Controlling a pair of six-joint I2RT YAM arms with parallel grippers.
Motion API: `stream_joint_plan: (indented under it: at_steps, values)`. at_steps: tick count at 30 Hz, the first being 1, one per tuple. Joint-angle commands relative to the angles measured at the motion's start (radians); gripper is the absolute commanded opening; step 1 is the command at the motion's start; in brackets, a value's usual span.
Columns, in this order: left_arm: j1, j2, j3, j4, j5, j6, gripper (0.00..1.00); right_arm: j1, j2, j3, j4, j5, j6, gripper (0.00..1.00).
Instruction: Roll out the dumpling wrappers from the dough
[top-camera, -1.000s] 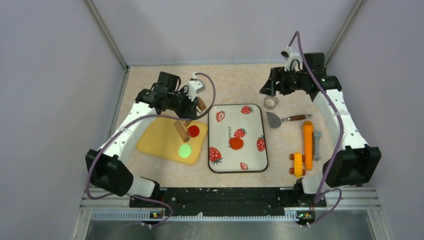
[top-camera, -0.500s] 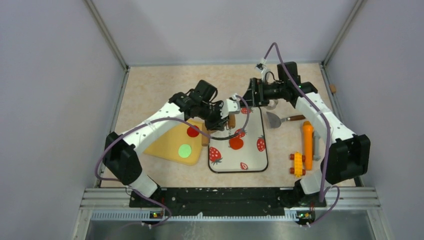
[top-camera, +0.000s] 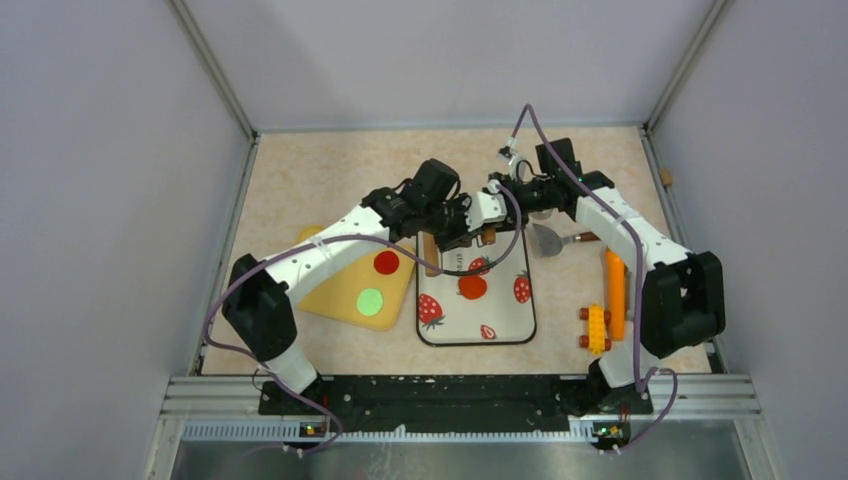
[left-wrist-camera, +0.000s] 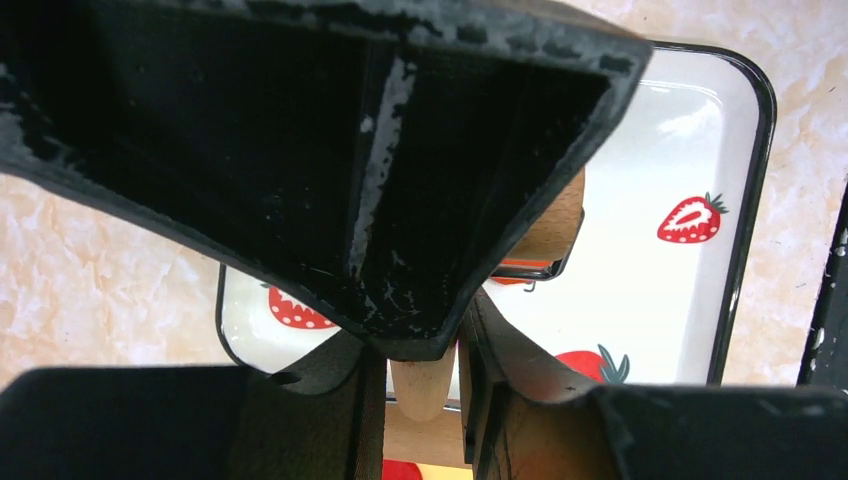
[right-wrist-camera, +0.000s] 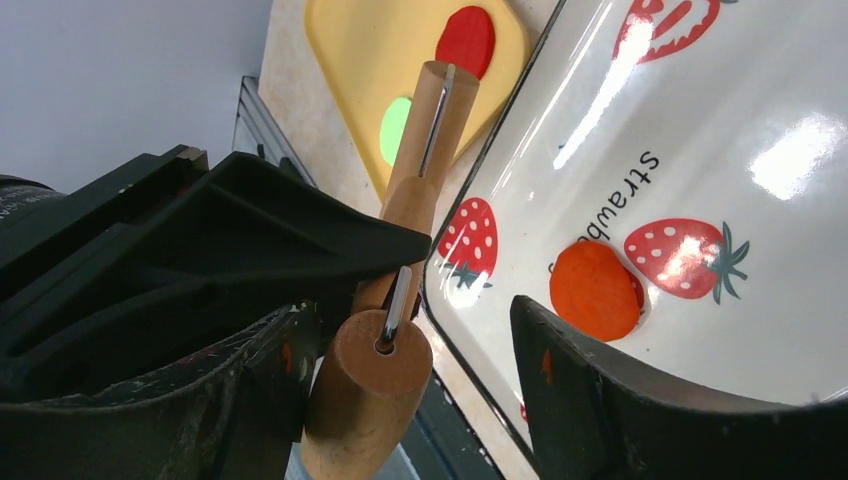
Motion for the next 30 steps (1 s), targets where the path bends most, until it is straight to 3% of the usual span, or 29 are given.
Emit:
stream_joint_plan:
  at_steps: [1,6,10,11,14,18,19,23,30]
  values:
    - [-0.007,0.004,0.057,0.118,0.003,-0.036,0.00,0.009,0.020,-0.006,0.046,-0.001,0.010,0.69]
    - [-0.018,0.022,0.065,0.155,-0.038,-0.058,0.00,0.009,0.032,-0.010,0.050,-0.024,0.015,0.52]
    - [-0.019,0.044,0.083,0.187,-0.095,-0.086,0.00,0.008,0.033,-0.014,0.051,-0.055,0.011,0.49]
    - [-0.019,0.051,0.089,0.189,-0.101,-0.089,0.00,0.009,0.033,-0.015,0.048,-0.059,0.008,0.41]
    - [-0.019,0.061,0.102,0.182,-0.102,-0.102,0.02,-0.001,0.029,-0.018,0.042,-0.060,0.002,0.02]
    - [-0.001,0.041,0.079,0.111,-0.030,-0.075,0.50,-0.062,-0.002,-0.037,0.029,-0.070,-0.014,0.00]
    - [0.016,0.032,0.061,0.106,0.002,-0.076,0.55,-0.083,-0.013,-0.041,0.020,-0.082,-0.024,0.00]
    - [0.115,-0.026,-0.014,0.106,0.212,-0.061,0.66,-0.152,-0.065,-0.055,-0.010,-0.157,-0.045,0.00]
    - [0.112,-0.091,-0.122,0.241,0.340,0.027,0.69,-0.192,-0.201,-0.198,0.127,-0.255,0.046,0.00]
